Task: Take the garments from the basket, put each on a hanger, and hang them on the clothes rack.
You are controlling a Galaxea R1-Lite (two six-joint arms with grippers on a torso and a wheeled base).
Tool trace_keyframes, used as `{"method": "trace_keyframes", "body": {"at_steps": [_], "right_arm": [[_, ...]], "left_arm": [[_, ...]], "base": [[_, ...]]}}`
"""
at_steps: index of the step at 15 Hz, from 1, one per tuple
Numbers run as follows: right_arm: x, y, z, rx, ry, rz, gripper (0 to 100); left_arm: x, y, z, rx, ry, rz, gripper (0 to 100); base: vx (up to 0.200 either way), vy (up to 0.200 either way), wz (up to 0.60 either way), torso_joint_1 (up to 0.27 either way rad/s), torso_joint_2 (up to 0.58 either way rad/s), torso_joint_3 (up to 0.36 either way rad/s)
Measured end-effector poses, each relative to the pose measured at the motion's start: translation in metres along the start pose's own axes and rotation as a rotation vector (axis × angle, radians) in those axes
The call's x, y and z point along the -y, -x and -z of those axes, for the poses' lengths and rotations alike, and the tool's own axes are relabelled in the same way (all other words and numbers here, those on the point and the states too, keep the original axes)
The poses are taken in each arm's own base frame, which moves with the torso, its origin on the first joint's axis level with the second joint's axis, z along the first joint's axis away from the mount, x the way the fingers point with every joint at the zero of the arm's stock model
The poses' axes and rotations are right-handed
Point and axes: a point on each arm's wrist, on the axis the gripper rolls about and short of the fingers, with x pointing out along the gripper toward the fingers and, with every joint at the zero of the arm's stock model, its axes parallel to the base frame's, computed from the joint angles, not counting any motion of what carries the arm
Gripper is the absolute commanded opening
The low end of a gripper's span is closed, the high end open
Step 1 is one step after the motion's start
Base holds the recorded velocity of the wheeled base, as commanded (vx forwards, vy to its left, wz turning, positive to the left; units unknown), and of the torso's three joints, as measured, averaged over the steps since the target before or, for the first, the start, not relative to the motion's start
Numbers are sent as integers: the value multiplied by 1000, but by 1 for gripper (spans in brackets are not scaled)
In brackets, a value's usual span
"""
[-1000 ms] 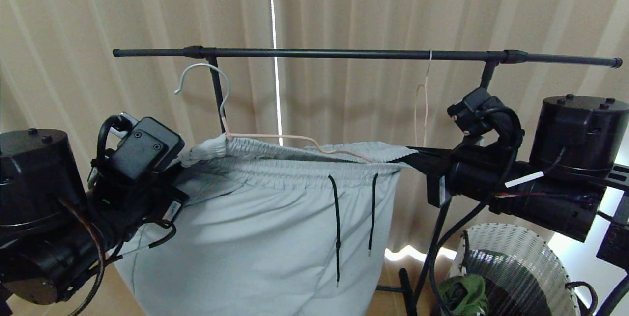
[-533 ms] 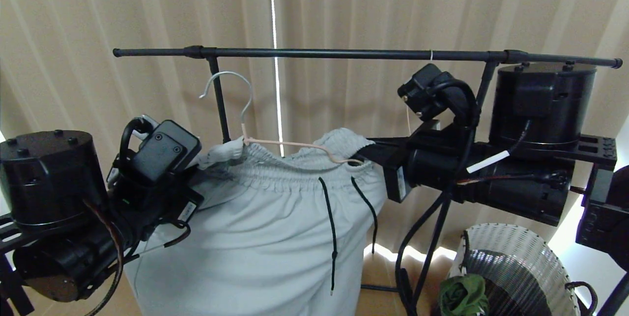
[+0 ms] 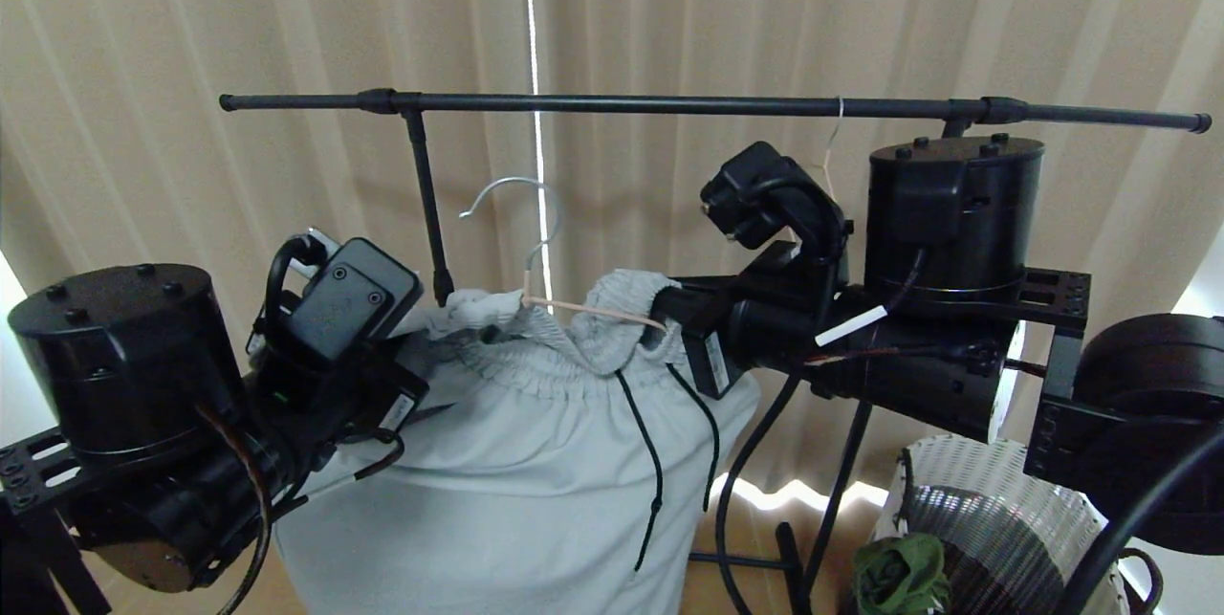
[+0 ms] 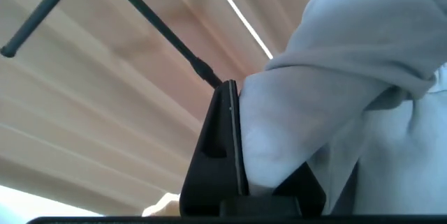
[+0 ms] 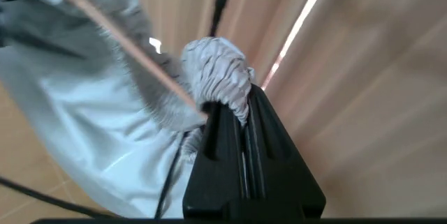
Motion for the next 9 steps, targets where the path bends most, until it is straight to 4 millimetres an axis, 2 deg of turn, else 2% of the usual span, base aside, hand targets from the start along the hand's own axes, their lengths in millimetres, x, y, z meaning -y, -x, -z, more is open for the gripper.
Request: {"method": "trace_keyframes", "body": {"at_steps": [5, 9], "right_arm": [[27, 5, 6, -27, -7, 122, 0], [32, 24, 15, -59, 35, 138, 0]], "left_arm": [[-17, -10, 21, -117, 7, -113, 0], [-24, -14, 26, -154, 34, -168, 0]], "base": [[0, 0, 0, 0, 0, 0], [0, 0, 0, 0, 0, 0]]}}
